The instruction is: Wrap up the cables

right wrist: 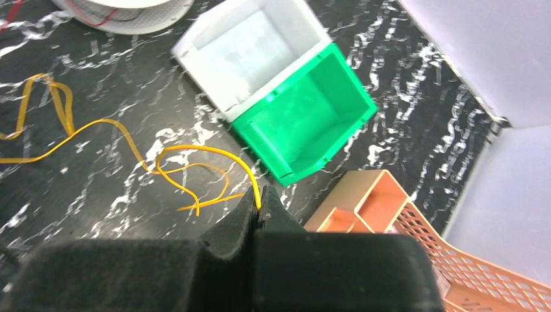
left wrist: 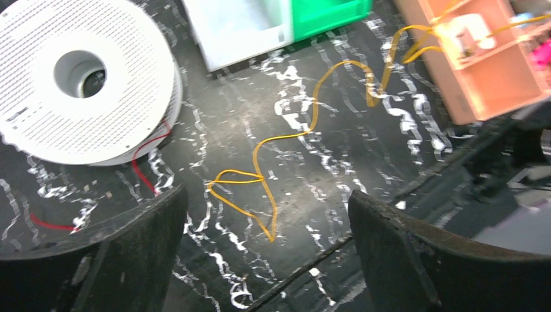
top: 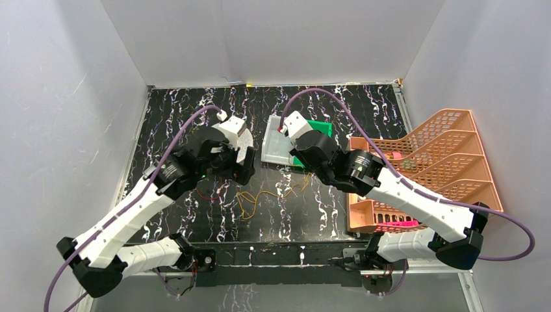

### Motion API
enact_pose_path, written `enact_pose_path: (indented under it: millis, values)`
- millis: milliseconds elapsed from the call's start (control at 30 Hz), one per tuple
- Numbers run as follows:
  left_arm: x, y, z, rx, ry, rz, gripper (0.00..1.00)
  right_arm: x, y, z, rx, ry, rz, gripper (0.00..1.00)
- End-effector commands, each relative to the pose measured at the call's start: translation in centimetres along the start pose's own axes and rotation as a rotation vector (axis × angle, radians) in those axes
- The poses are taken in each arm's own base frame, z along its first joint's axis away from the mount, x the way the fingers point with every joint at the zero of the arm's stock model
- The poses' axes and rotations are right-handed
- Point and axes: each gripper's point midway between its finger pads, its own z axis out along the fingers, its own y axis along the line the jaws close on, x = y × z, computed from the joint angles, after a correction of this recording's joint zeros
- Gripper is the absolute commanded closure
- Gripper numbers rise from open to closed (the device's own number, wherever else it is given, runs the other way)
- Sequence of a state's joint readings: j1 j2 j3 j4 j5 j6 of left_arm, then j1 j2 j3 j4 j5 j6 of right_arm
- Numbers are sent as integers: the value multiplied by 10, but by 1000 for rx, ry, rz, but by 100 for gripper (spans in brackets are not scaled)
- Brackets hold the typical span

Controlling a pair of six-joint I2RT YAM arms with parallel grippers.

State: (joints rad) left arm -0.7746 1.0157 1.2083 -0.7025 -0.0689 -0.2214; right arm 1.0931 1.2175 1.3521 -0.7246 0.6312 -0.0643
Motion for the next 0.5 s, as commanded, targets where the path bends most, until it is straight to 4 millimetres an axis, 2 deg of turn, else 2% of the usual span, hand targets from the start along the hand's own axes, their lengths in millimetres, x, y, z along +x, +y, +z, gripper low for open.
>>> enact_pose_path:
  millis: [0, 300, 467]
  values:
    - [-2, 25, 15, -153, 18, 30, 2, -12, -33, -6, 181, -82, 103, 100]
    - [11, 69, 66, -428, 148, 131, 2, 14, -37, -10, 210, -114, 258, 100]
    - [22, 84, 93, -521, 223, 191, 2, 27, -34, -14, 184, -125, 318, 100]
